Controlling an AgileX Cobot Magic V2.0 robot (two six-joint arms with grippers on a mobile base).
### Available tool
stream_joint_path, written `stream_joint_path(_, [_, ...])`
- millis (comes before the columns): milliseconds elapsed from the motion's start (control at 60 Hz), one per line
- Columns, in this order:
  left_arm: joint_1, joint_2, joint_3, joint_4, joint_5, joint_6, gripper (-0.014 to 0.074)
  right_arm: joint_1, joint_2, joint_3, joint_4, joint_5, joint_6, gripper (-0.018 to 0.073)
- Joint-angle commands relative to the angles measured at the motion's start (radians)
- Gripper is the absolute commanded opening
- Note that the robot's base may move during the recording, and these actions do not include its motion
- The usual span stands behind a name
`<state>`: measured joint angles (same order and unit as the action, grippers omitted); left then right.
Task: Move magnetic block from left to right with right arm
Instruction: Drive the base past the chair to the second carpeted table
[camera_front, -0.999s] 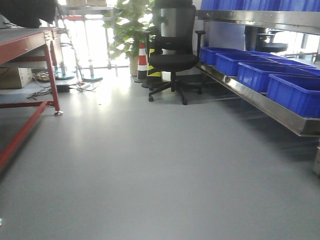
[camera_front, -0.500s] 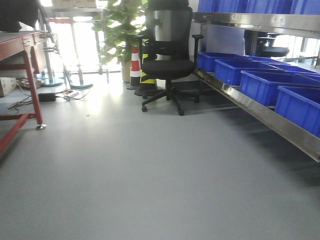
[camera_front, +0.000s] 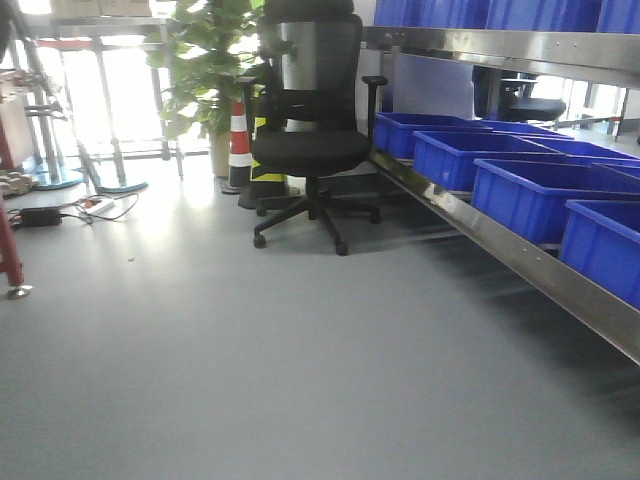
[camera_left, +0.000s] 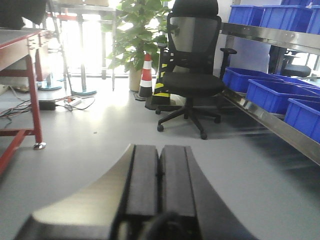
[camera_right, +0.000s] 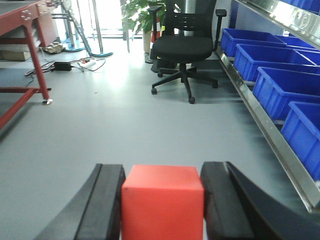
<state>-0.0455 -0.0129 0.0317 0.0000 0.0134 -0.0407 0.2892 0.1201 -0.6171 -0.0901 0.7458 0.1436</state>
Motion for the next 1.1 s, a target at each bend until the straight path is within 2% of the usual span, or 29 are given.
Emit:
stream_joint_path(0, [-0.006,-0.015,0.009,0.0,-0.088,-0.007,-0.0116,-0.004,0.018,-0.027,-0.006,-0.085,-0.009,0.014])
stream_joint_path(1083, [0.007,-0.015,0.009,0.0,-0.088,-0.007,-0.0116,-0.004,0.019,-0.027,-0.006,-0.085,-0.009,0.014])
